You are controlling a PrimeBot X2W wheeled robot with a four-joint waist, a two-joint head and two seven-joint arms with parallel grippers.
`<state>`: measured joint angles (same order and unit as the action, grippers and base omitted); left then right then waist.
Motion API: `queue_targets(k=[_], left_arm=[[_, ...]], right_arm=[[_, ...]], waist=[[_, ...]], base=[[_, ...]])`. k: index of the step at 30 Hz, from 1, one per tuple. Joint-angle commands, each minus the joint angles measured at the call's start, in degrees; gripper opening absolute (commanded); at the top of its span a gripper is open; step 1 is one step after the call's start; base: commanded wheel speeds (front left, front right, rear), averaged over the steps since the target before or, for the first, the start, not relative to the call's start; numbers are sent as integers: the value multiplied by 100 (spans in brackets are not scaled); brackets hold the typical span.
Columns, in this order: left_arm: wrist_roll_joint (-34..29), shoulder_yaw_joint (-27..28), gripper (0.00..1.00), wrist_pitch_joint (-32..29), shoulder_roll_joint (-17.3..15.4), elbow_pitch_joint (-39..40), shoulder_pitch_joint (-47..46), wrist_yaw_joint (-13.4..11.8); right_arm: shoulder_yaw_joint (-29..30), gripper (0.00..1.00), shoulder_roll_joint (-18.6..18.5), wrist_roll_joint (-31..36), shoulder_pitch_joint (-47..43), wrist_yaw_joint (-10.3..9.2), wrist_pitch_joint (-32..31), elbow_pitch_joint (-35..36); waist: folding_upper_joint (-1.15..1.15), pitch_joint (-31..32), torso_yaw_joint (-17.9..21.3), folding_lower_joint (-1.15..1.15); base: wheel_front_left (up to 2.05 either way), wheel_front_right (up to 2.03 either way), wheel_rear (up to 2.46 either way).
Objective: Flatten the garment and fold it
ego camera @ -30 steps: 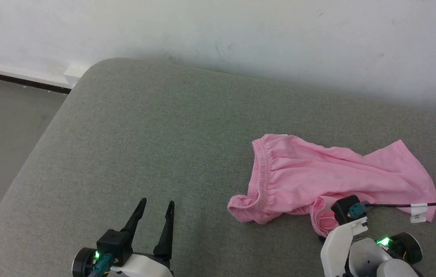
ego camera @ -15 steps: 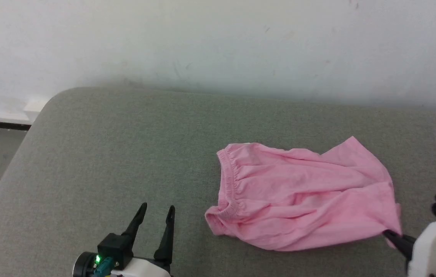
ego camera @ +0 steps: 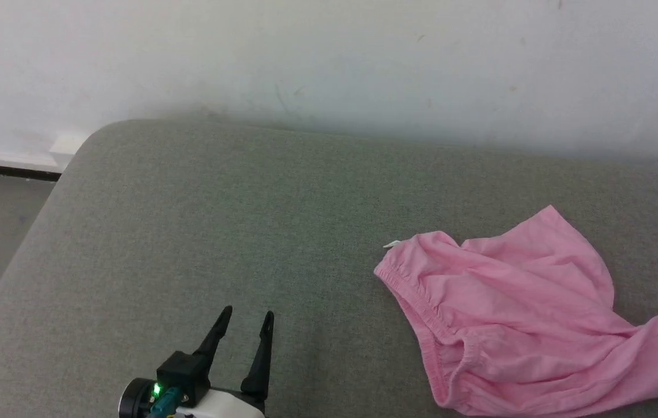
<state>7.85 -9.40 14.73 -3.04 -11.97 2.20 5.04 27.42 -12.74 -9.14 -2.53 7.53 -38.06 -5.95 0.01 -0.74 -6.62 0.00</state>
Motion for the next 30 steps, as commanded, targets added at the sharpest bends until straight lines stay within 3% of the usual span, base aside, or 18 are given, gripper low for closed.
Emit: queue_targets(k=[1, 9, 15, 21, 25, 30], left_arm=[[-59, -4, 100, 27, 13, 4, -54, 30], [8, -173, 100, 27, 15, 34, -20, 73], [358, -723, 100, -72, 15, -245, -241, 141], [600, -1276, 100, -1098, 15, -725, -1089, 205], [653, -1339, 100, -1809, 11, -1108, -1856, 215], [507, -1338, 100, -2257, -131, -1661, -2669, 164]], right_arm=[[-79, 100, 36, 132, 151, -4, 275, -137], [-833, 100, 187, 278, 439, -4, 1865, -54], [-1352, 100, 484, 42, 268, -4, 2579, 457], [-1898, 100, 669, -92, 61, -4, 2877, 893], [-2162, 100, 666, -110, 39, -4, 2949, 1084], [-2252, 100, 677, -118, 137, -4, 3026, 1159]], waist=[[-1, -47, -54, 0], [-1, 28, 132, 0], [-1, -10, 409, 0], [-1, -340, 761, 0], [-1, -672, 998, 0], [-1, -1060, 1297, 0]], base=[[0, 0, 0], [0, 0, 0], [0, 0, 0], [0, 0, 0], [0, 0, 0], [0, 0, 0]])
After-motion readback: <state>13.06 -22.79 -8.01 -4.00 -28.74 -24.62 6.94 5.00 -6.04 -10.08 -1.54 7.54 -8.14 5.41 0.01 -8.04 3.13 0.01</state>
